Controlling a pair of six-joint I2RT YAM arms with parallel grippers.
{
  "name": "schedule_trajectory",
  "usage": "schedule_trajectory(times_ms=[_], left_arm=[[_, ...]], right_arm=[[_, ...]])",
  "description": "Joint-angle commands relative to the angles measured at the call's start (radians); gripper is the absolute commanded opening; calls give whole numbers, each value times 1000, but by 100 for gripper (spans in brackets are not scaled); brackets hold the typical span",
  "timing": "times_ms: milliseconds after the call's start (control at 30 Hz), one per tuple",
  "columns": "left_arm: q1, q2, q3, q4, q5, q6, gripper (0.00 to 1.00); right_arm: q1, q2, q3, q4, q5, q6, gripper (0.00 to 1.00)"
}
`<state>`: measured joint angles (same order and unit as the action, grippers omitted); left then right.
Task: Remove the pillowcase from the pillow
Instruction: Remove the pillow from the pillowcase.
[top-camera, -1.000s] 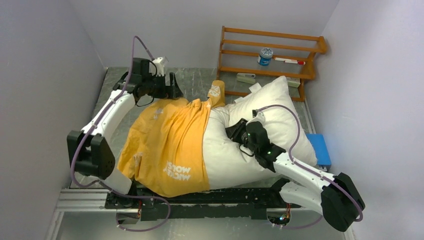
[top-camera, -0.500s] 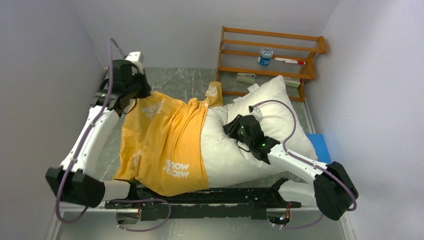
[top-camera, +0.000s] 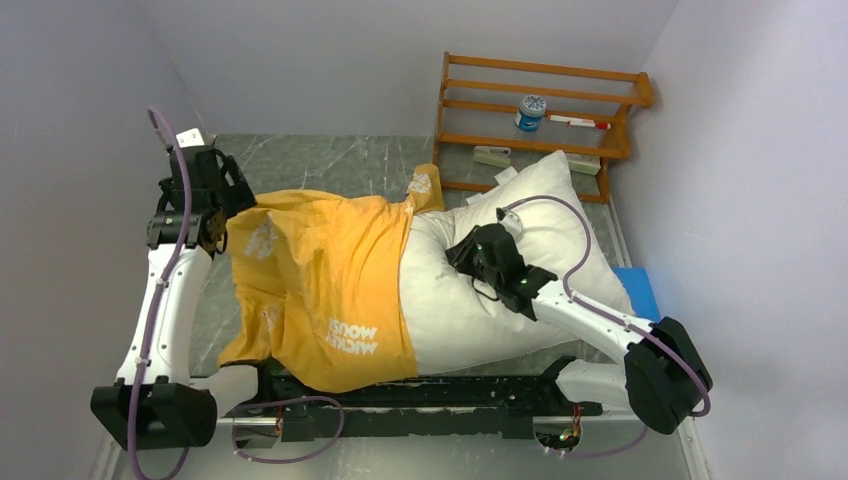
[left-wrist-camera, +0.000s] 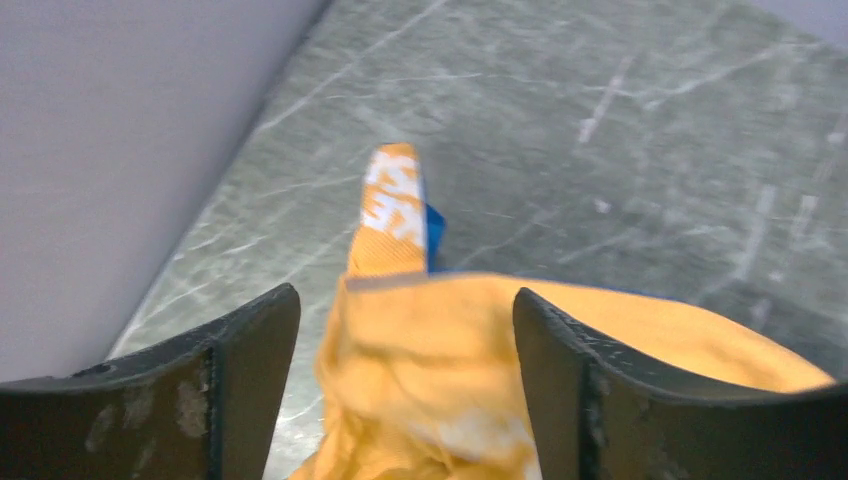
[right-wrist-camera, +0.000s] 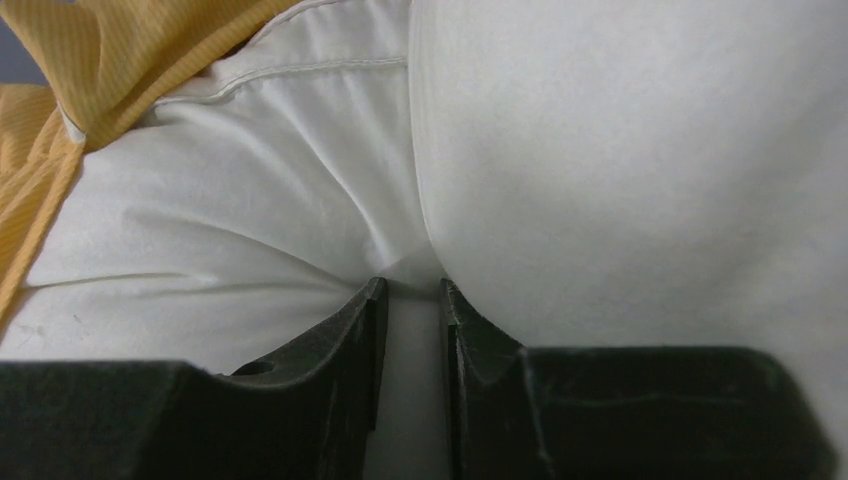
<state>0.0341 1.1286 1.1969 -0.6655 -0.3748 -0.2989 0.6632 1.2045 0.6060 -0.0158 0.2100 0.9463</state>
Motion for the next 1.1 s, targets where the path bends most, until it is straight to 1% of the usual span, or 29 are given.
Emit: schedule_trajectory(times_ms=[0, 100, 167, 233, 300, 367, 400, 433, 467, 500, 533, 567, 600, 633, 667, 700, 767, 800, 833, 933, 967, 1067], left_arm=[[3, -19, -38, 166, 425, 18, 95], [0, 31, -61, 315, 813, 6, 97], [-20, 93, -65, 411, 993, -30, 97], [-67, 177, -26, 388, 1063, -11, 97], [-134, 254, 7, 337, 1076, 49, 97], [-156, 317, 7, 327, 1134, 68, 95], [-157, 336, -4, 339, 1184, 61, 88], [-157, 341, -23, 357, 1219, 45, 83], [-157, 335, -38, 361, 1222, 27, 76], [-157, 320, -46, 343, 1186, 28, 62], [-157, 297, -50, 316, 1118, 35, 46], [-156, 265, -49, 280, 1025, 42, 29], [-154, 233, -44, 244, 905, 42, 15], [-154, 200, -35, 204, 777, 39, 6], [-154, 167, -29, 177, 602, 37, 5], [-151, 138, -21, 151, 472, 37, 5], [-135, 92, -5, 100, 281, 46, 5], [-116, 77, 0, 82, 216, 54, 5], [-92, 67, 4, 65, 170, 57, 5], [-13, 51, -8, 47, 103, 59, 5], [-8, 50, -12, 35, 73, 44, 5], [14, 49, -27, 40, 94, 17, 5]], right_arm=[[34, 38, -74, -406, -62, -1, 29], [34, 8, -76, -416, -61, -1, 30], [35, -5, -81, -419, -61, -1, 30], [35, -11, -83, -425, -63, -3, 30], [34, -11, -83, -429, -64, -6, 30], [34, -8, -84, -427, -67, -7, 31], [34, -6, -83, -425, -68, -7, 31], [33, -1, -81, -426, -69, -9, 31], [33, 3, -79, -427, -69, -8, 31], [33, 6, -76, -430, -67, -8, 31], [33, 10, -73, -433, -64, -6, 31], [33, 12, -71, -435, -61, -3, 31], [33, 14, -68, -436, -57, -2, 31], [32, 17, -68, -436, -57, -1, 31], [32, 20, -69, -435, -55, 0, 31], [33, 25, -67, -434, -55, 0, 31], [33, 39, -62, -434, -55, -3, 31], [33, 46, -59, -435, -53, 0, 31], [33, 53, -57, -435, -51, 1, 31], [33, 69, -51, -438, -44, 6, 31], [33, 73, -49, -440, -41, 10, 31], [33, 84, -44, -452, -29, 24, 31]])
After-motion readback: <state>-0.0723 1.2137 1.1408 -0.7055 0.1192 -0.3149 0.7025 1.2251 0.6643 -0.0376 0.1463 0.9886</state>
